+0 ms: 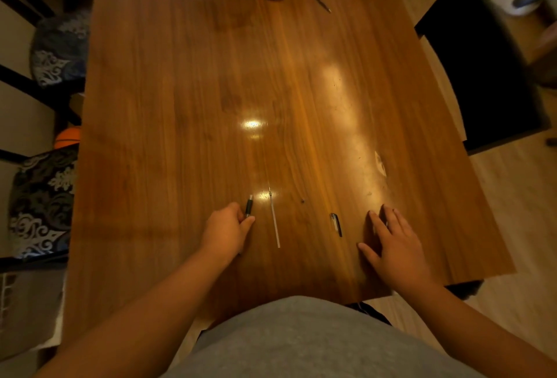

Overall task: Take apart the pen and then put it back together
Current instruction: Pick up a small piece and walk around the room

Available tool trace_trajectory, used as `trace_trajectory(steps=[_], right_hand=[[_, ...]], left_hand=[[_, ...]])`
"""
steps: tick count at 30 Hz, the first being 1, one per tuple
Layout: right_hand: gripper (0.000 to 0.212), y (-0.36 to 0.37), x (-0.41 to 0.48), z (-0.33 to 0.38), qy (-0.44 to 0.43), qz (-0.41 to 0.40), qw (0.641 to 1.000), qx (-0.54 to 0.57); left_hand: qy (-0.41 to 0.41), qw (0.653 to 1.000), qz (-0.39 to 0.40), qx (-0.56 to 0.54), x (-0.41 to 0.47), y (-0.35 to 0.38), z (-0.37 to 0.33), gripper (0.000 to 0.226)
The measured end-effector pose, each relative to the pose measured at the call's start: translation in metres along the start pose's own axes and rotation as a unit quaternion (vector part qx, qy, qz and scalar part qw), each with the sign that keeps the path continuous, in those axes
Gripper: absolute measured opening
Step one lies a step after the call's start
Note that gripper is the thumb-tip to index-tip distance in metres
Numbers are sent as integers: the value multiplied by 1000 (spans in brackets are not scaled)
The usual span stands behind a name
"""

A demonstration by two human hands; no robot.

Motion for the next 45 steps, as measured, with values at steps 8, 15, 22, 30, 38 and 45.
trace_trajectory(steps=[8,15,22,30,38,45], right_hand=[[75,-2,-25,15,49,-29,997,43],[21,27,-120,29,163,-55,912,373],[12,93,-237,-21,276,66,851,441],[23,189,-413,-137,509,47,671,537],[24,252,-567,-235,579,18,549,602],[22,235,-580,-319,580,-35,519,627]], left_hand=[[36,999,4,-34,-12,-10,10,35],[122,962,232,-71,-81,4,16,20],[279,866,394,133,-154,85,-14,29],[284,823,378,314,-208,179,-61,28],[286,831,339,335,-301,261,-143,28],[328,835,295,329,-339,294,-234,25]])
Point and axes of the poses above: each hand's wrist, its own x-axis towards the middle knuckle, its own y-axis out of the palm, z = x × y, the point moved 2 cm from there along x, towards the middle knuckle, and after that the axes turned 13 degrees about x, right-handed, at the moved point
